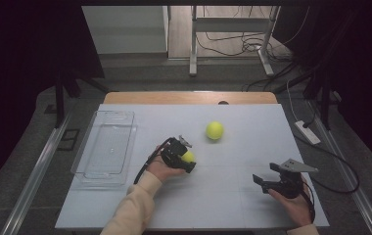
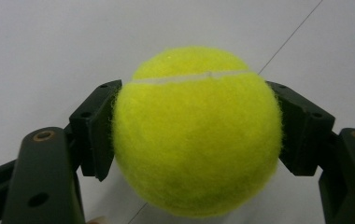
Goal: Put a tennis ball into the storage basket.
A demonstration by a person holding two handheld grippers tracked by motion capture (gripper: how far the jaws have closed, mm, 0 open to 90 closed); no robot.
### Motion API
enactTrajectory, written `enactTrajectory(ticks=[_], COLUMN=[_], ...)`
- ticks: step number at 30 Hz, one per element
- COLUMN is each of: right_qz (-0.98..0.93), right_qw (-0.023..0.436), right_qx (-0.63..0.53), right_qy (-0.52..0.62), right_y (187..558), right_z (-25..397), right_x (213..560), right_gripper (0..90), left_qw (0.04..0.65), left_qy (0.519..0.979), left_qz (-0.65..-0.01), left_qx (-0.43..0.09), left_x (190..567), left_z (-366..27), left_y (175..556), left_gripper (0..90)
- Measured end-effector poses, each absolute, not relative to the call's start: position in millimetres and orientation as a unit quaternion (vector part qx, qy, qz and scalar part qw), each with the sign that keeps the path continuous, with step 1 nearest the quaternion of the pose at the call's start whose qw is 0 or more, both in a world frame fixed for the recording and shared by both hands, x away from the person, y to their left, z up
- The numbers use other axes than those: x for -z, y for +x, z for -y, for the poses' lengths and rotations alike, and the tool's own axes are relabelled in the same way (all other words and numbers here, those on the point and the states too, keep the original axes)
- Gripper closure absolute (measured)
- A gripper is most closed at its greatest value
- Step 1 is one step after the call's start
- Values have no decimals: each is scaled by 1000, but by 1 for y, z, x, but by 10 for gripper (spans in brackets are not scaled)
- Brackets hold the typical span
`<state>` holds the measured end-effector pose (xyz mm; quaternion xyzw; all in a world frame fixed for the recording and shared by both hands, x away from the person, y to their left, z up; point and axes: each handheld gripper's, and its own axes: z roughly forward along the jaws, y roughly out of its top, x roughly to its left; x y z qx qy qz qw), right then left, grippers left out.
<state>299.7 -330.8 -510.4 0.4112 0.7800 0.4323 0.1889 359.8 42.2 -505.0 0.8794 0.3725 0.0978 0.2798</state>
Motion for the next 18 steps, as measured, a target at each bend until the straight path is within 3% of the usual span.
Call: enactTrajectory(ticks=[18], right_qz=[-779], right_qw=[188], right_qx=[-434], right_qy=[412], right_y=[299], right_z=[331], right_x=[510], right_gripper=[134], left_qw=[326], left_qy=[860], left_qz=[-373], left_qx=[-122], left_x=[483], left_z=[-57], left_y=[351], left_gripper=[268])
